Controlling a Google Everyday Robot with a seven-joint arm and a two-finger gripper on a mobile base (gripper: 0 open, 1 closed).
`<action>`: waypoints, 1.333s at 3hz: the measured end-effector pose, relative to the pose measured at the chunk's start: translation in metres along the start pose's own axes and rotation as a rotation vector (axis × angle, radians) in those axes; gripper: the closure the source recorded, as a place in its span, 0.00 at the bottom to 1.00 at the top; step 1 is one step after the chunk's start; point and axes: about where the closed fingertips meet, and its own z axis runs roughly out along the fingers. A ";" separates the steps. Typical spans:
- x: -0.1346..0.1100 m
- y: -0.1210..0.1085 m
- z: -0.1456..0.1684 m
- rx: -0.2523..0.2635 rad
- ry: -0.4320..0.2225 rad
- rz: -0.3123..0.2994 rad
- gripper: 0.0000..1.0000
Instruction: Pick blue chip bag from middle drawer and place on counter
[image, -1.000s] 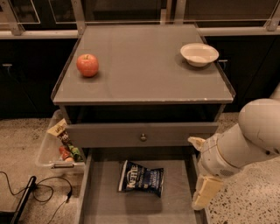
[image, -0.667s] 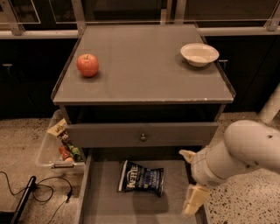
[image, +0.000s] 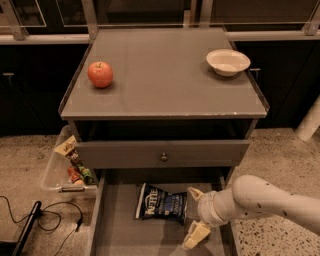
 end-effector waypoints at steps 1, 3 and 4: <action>0.000 0.000 -0.001 0.000 0.001 -0.001 0.00; 0.026 -0.030 0.063 0.040 0.018 0.054 0.00; 0.032 -0.048 0.095 0.058 0.007 0.062 0.00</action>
Offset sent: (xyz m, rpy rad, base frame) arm 0.0241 0.0096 -0.0584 -0.0149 0.0144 -0.0825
